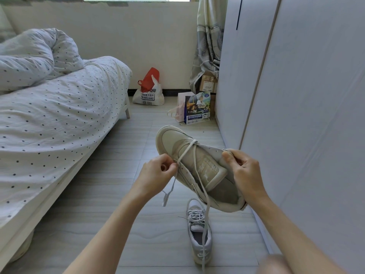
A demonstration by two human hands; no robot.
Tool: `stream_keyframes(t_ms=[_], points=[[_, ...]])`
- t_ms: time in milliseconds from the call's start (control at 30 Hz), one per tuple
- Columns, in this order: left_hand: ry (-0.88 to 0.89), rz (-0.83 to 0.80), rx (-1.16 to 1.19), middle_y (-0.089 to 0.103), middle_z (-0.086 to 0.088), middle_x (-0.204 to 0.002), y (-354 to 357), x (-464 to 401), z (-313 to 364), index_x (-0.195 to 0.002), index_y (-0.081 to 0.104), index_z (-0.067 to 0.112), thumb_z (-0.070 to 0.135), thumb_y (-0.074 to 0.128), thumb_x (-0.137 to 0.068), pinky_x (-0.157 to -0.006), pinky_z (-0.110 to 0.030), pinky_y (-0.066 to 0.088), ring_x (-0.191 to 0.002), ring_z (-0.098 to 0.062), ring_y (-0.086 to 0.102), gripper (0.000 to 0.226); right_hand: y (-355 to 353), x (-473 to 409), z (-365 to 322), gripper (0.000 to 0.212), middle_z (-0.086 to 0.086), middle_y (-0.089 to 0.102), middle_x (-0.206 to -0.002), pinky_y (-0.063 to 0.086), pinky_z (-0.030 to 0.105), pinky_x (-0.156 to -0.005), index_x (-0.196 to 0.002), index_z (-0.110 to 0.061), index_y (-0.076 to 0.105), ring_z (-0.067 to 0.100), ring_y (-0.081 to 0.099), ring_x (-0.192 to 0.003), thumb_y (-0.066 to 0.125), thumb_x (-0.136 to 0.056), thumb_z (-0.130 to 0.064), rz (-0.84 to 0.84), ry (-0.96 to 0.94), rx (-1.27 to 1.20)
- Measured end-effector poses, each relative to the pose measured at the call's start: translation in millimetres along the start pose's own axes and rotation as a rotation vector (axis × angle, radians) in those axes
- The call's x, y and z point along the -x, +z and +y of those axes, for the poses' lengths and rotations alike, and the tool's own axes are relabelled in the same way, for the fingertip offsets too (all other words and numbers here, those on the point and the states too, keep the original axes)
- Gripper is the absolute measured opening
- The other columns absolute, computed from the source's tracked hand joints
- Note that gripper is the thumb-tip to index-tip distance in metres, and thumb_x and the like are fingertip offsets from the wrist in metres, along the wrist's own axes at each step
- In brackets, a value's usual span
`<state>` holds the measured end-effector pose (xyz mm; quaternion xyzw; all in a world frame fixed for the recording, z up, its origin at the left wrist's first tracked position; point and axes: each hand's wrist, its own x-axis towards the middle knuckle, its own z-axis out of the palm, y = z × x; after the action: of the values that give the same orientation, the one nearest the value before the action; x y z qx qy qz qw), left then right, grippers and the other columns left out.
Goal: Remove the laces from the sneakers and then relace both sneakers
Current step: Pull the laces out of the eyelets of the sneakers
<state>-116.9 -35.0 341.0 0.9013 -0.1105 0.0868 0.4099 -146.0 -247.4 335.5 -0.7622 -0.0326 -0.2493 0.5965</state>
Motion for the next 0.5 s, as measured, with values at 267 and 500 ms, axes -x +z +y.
stream_keyframes(t_ms=[267, 500], points=[[-0.038, -0.015, -0.084, 0.045, 0.002, -0.061, 4.1, 0.5, -6.1, -0.062, 0.039, 0.016, 0.016, 0.054, -0.083, -0.046, -0.016, 0.029, -0.054, -0.01, 0.035, 0.025, 6.9, 4.9, -1.0, 0.023, -0.011, 0.066, -0.07, 0.043, 0.016, -0.063, -0.074, -0.032, 0.065, 0.001, 0.055, -0.066, 0.06, -0.09, -0.018, -0.032, -0.086, 0.087], [-0.001, -0.013, -0.057, 0.043, 0.004, -0.058, 3.6, -3.3, -5.0, -0.06, 0.038, 0.015, 0.012, 0.053, -0.083, -0.05, -0.016, 0.032, -0.052, -0.008, 0.034, 0.028, 7.7, 4.6, -2.4, 0.028, -0.022, 0.066, -0.07, 0.042, 0.012, -0.065, -0.071, -0.039, 0.063, -0.004, 0.057, -0.069, 0.059, -0.091, -0.02, 0.031, -0.005, 0.082]])
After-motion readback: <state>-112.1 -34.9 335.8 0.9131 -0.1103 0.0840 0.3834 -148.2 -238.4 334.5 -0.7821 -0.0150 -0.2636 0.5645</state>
